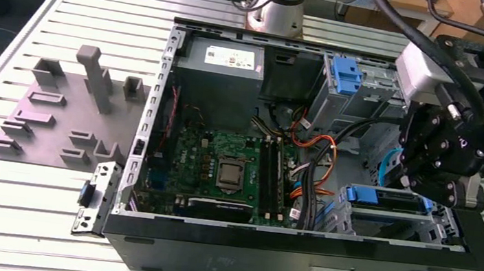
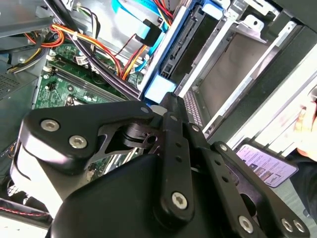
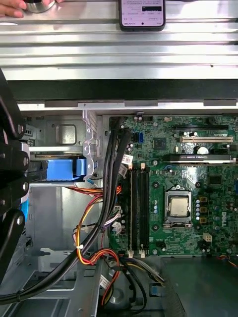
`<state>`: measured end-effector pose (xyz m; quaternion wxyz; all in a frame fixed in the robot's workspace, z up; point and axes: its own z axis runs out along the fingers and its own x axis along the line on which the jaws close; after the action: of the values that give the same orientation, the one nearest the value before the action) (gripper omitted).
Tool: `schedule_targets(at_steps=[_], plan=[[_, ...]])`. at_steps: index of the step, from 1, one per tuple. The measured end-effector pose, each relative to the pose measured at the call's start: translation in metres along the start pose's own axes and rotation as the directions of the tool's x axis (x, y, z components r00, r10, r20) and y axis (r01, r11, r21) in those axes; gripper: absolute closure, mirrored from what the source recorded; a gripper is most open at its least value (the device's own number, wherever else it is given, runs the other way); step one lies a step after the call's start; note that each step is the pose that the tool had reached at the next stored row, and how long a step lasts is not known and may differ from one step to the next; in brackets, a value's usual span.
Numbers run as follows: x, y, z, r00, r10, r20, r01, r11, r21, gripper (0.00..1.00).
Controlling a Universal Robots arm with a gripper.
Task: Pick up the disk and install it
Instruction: 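Insert the first disk wire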
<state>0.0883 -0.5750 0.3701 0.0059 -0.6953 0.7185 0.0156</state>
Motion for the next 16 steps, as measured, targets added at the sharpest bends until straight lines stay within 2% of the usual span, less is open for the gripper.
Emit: schedule_targets(at_steps=[16], plan=[[0.0, -0.0004, -0.0005, 1.0, 0.0, 0.0, 0.0, 1.0, 0.0, 0.89]])
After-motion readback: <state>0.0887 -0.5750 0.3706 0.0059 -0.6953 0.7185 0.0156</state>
